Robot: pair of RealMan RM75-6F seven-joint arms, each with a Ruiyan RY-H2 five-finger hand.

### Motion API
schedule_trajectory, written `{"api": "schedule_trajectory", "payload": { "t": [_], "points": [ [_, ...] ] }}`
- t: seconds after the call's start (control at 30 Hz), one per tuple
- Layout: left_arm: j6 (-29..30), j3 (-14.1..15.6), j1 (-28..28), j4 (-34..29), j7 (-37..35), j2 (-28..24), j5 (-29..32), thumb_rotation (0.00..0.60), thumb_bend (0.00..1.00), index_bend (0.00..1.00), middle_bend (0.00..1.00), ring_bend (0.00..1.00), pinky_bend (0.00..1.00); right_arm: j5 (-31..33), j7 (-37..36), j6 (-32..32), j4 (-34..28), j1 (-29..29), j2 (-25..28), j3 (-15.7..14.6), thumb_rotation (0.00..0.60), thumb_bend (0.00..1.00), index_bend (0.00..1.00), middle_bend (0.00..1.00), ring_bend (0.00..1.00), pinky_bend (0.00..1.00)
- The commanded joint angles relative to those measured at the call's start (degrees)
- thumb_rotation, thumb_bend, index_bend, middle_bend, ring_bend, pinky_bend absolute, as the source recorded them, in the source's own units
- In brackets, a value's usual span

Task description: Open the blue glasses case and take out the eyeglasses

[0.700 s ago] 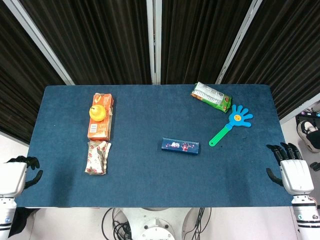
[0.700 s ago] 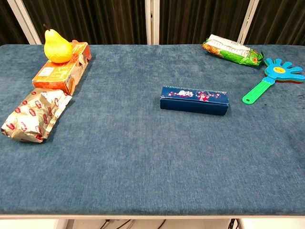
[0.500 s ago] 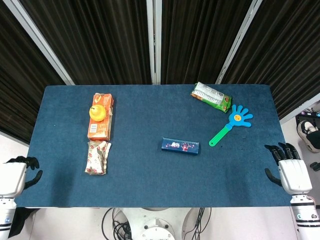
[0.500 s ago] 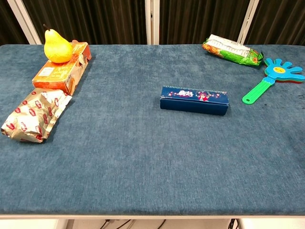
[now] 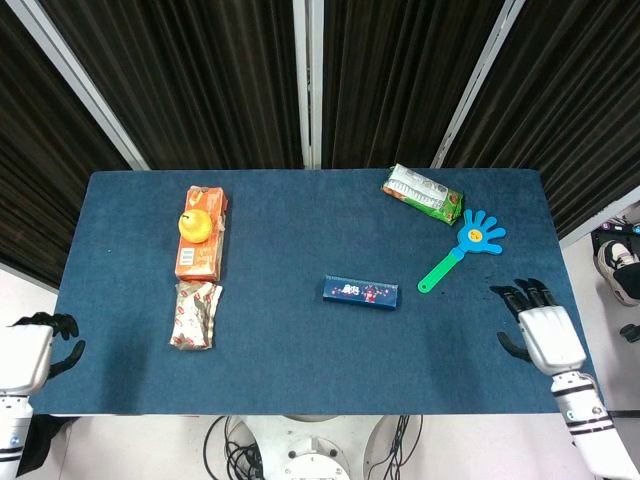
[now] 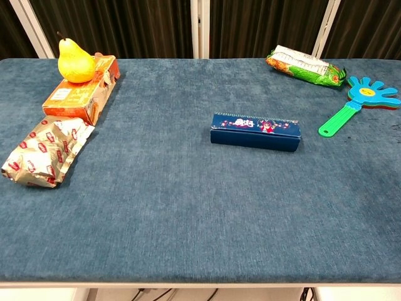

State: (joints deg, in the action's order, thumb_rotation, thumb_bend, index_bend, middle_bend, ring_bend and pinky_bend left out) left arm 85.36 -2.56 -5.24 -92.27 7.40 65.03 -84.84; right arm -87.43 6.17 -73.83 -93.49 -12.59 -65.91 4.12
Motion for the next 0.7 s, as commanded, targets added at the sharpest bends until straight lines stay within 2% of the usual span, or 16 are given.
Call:
{"api": "schedule_trajectory", "payload": {
  "t": [0.03,0.17,0.33,0.5,0.7],
  "points": [
    [-0.01,-0.01,0.00,0.00,-0.06,-0.02,0.01,0.600,0.28,0.58,0.58,0.46,0.54,1.72,-0.52,7.51,-0.78,-5.93,-1.79,2.27,0.600,0.22,0.16,0.22,0.11,0.10],
    [0.01,-0.01,0.04,0.06,-0.23,-0.01,0.03,0.600,0.28,0.58,0.58,0.46,0.54,6.18,0.83,17.19,-0.44,-13.04,-4.66,5.05,0.600,0.21,0.14,0.21,0.10,0.10],
    [-0.01,0.03,0.10,0.14,-0.42,-0.06,0.09,0.600,0.28,0.58,0.58,0.46,0.54,12.14,4.06,25.38,1.15,-20.43,-9.76,7.86,0.600,0.21,0.14,0.21,0.09,0.10],
    [0.07,0.10,0.22,0.24,-0.58,-0.07,0.05,0.600,0.28,0.58,0.58,0.46,0.54,17.85,7.89,28.90,3.67,-25.24,-14.80,9.14,0.600,0.20,0.14,0.21,0.08,0.10],
    [0.04,0.20,0.26,0.39,-1.08,-0.16,-0.11,0.600,0.28,0.58,0.58,0.46,0.54,23.05,10.85,28.97,6.15,-28.41,-19.89,9.45,0.600,0.20,0.14,0.21,0.08,0.10]
  ]
}}
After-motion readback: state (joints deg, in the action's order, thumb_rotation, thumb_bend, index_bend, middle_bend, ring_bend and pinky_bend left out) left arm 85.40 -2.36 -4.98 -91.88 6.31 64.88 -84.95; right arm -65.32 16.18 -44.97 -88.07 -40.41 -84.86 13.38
